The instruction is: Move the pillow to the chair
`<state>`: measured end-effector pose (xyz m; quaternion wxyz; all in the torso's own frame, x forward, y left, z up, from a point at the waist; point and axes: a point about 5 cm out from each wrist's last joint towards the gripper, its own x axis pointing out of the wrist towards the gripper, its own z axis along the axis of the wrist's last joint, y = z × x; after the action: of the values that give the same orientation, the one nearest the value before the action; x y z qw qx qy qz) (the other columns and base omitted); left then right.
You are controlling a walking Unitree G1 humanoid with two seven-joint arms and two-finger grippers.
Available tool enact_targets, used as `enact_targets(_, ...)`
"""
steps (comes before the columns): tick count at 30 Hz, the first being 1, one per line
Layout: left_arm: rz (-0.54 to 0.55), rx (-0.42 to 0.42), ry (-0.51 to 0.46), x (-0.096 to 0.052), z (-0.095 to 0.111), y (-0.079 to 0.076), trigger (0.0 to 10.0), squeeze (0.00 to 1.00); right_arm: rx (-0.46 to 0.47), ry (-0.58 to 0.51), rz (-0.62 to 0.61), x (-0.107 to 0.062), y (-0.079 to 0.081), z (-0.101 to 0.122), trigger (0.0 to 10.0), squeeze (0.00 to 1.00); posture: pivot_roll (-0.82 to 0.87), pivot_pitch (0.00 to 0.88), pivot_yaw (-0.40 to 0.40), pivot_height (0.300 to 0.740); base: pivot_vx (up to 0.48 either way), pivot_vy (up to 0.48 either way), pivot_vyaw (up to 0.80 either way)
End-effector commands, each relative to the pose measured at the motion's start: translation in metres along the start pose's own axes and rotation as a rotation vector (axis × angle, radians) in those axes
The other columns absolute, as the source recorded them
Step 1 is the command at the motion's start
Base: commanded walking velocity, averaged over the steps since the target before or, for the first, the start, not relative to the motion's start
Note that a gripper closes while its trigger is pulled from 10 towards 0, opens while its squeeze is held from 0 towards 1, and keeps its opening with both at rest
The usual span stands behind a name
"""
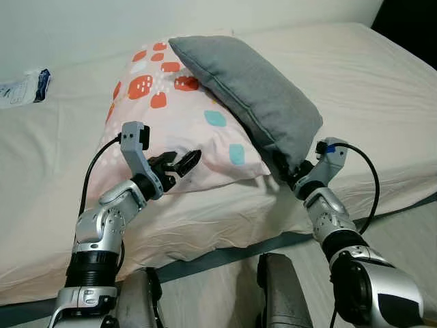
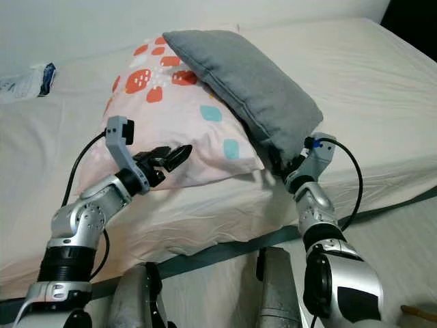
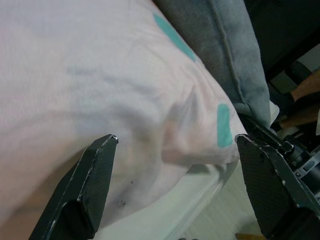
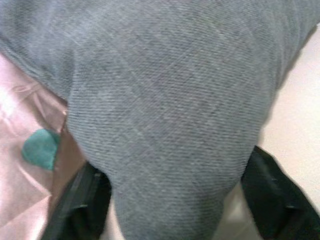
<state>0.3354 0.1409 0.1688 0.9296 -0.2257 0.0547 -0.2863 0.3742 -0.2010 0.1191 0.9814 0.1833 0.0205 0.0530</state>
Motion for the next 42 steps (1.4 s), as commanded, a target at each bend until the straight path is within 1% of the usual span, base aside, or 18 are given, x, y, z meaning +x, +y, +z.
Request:
enact_targets(1, 0.018, -0.009, 0.004, -0.004, -0.001, 0.002, 10.0, 0.0, 0.008, 0.01, 0.016, -0.001, 0.003, -0.006, 0.0, 0.0, 0.06, 0.186, 0.017, 0.533, 0.0, 0.0, 0.0)
enact_targets(18, 0.032, -0.018, 0.008, -0.004, -0.003, 0.003, 10.0, 0.0, 0.006, -0.002, 0.007, -0.003, -0.002, -0.005, 0.0, 0.0, 0.06, 0.183, 0.005, 0.533, 0.0, 0.0, 0.0)
enact_targets(20, 0.038, -0.023, 0.005, -0.005, -0.003, 0.003, 10.0, 0.0, 0.073, -0.061, -0.008, -0.003, -0.004, 0.002, 0.0, 0.0, 0.05, 0.177, 0.003, 0.533, 0.0, 0.0, 0.0)
enact_targets(21, 0.038, -0.023, 0.005, -0.005, -0.003, 0.003, 10.0, 0.0, 0.073, -0.061, -0.008, -0.003, -0.004, 0.002, 0.0, 0.0, 0.05, 0.177, 0.003, 0.533, 0.0, 0.0, 0.0)
enact_targets(23, 0.045, -0.028, 0.002, -0.005, -0.004, 0.004, 10.0, 0.0, 0.135, -0.099, 0.053, 0.0, 0.002, 0.006, 0.0, 0.0, 0.05, 0.176, 0.003, 0.533, 0.0, 0.0, 0.0)
enact_targets(24, 0.045, -0.028, 0.002, -0.005, -0.004, 0.004, 10.0, 0.0, 0.135, -0.099, 0.053, 0.0, 0.002, 0.006, 0.0, 0.0, 0.05, 0.176, 0.003, 0.533, 0.0, 0.0, 0.0)
enact_targets(25, 0.047, -0.031, 0.0, -0.004, -0.004, 0.004, 10.0, 0.0, 0.122, -0.059, 0.206, 0.0, 0.019, -0.002, 0.0, 0.0, 0.04, 0.173, 0.003, 0.533, 0.0, 0.0, 0.0)
enact_targets(27, 0.047, -0.031, 0.0, -0.004, -0.004, 0.004, 10.0, 0.0, 0.122, -0.059, 0.206, 0.0, 0.019, -0.002, 0.0, 0.0, 0.04, 0.173, 0.003, 0.533, 0.0, 0.0, 0.0)
enact_targets(28, 0.048, -0.034, -0.002, -0.003, -0.004, 0.004, 10.0, 0.0, 0.104, -0.013, 0.344, -0.002, 0.033, -0.011, 0.0, 0.0, 0.04, 0.171, 0.001, 0.533, 0.0, 0.0, 0.0)
enact_targets(29, 0.036, -0.037, -0.002, 0.001, -0.004, 0.001, 10.0, 0.0, 0.08, 0.052, 0.462, -0.012, 0.039, -0.027, 0.0, 0.0, 0.04, 0.168, -0.002, 0.533, 0.0, 0.0, 0.0)
enact_targets(30, 0.036, -0.037, -0.002, 0.001, -0.004, 0.001, 10.0, 0.0, 0.08, 0.052, 0.462, -0.012, 0.039, -0.027, 0.0, 0.0, 0.04, 0.168, -0.002, 0.533, 0.0, 0.0, 0.0)
enact_targets(31, 0.025, -0.038, -0.001, 0.004, -0.004, -0.002, 10.0, 0.0, 0.067, 0.095, 0.53, -0.021, 0.042, -0.04, 0.0, 0.0, 0.04, 0.168, -0.002, 0.533, 0.0, 0.0, 0.0)
enact_targets(32, 0.015, -0.038, 0.0, 0.007, -0.003, -0.004, 10.0, 0.0, 0.063, 0.118, 0.556, -0.029, 0.04, -0.048, 0.0, 0.0, 0.04, 0.167, 0.001, 0.533, 0.0, 0.0, 0.0)
enact_targets(35, 0.009, -0.039, 0.0, 0.009, -0.003, -0.006, 10.0, 0.0, 0.052, 0.131, 0.559, -0.037, 0.037, -0.055, 0.0, 0.0, 0.03, 0.166, 0.004, 0.533, 0.0, 0.0, 0.0)
enact_targets(37, 0.002, -0.043, 0.002, 0.009, -0.005, -0.007, 10.0, 0.0, 0.037, 0.129, 0.47, -0.048, 0.023, -0.061, 0.0, 0.0, 0.03, 0.166, 0.008, 0.533, 0.0, 0.0, 0.0)
enact_targets(39, 0.0, -0.045, 0.004, 0.009, -0.005, -0.007, 10.0, 0.0, 0.027, 0.129, 0.424, -0.052, 0.016, -0.063, 0.0, 0.0, 0.03, 0.166, 0.008, 0.533, 0.0, 0.0, 0.0)
enact_targets(40, -0.005, -0.046, 0.008, 0.009, -0.007, -0.008, 10.0, 0.0, -0.017, 0.152, 0.362, -0.057, 0.007, -0.068, 0.0, 0.0, 0.03, 0.166, 0.009, 0.533, 0.0, 0.0, 0.0)
enact_targets(42, -0.005, -0.046, 0.008, 0.009, -0.007, -0.008, 10.0, 0.0, -0.017, 0.152, 0.362, -0.057, 0.007, -0.068, 0.0, 0.0, 0.03, 0.166, 0.009, 0.533, 0.0, 0.0, 0.0)
